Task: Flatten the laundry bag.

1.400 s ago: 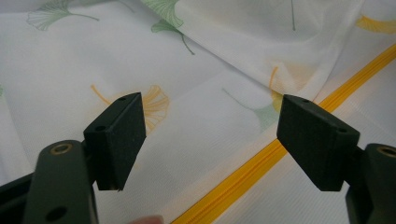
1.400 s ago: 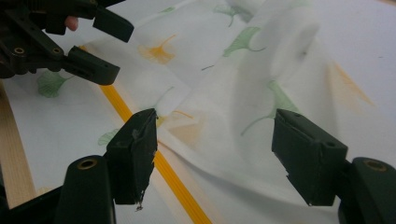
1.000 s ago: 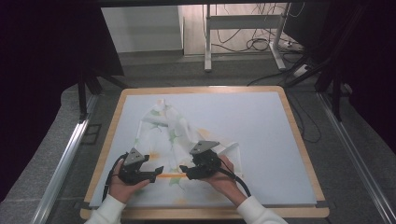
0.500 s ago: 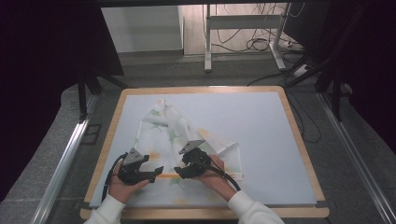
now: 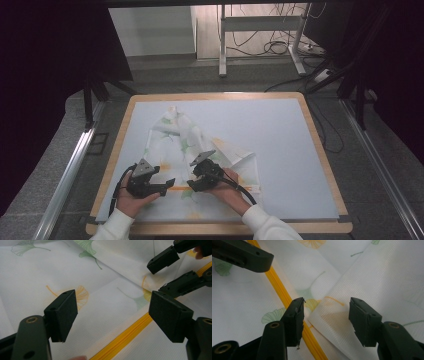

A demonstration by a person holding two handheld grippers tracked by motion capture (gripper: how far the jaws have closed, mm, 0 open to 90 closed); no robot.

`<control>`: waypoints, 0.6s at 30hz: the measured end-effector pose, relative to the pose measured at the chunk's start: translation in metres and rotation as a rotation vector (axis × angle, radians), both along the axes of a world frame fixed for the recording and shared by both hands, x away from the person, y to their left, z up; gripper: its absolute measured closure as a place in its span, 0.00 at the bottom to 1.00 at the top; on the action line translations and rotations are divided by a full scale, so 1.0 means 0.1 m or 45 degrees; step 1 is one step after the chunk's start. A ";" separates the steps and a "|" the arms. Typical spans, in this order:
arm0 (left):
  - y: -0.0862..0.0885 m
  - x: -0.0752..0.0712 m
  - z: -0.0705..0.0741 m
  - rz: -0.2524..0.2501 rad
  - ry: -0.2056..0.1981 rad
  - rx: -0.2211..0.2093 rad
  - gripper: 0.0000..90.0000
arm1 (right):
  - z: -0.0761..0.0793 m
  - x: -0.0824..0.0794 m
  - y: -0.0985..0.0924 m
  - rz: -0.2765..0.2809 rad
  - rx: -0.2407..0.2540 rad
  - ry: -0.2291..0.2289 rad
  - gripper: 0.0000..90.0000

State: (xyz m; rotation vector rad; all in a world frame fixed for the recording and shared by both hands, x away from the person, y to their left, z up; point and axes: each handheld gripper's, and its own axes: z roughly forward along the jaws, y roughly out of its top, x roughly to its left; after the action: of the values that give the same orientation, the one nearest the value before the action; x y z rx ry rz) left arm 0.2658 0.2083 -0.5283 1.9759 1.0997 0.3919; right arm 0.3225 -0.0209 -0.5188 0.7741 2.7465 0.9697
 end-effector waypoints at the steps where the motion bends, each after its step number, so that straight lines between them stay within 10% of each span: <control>1: 0.00 0.00 0.00 -0.001 0.000 0.002 0.26 | 0.00 0.00 0.00 0.000 0.000 0.000 0.51; 18: -0.01 -0.01 0.00 -0.001 -0.013 0.006 0.26 | -0.06 -0.01 0.00 -0.009 -0.045 -0.053 0.62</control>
State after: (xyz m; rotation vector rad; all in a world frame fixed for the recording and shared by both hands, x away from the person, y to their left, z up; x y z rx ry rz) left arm 0.2652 0.2071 -0.5281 1.9760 1.0925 0.4043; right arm 0.3219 -0.0205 -0.5250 0.7494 2.7161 0.9224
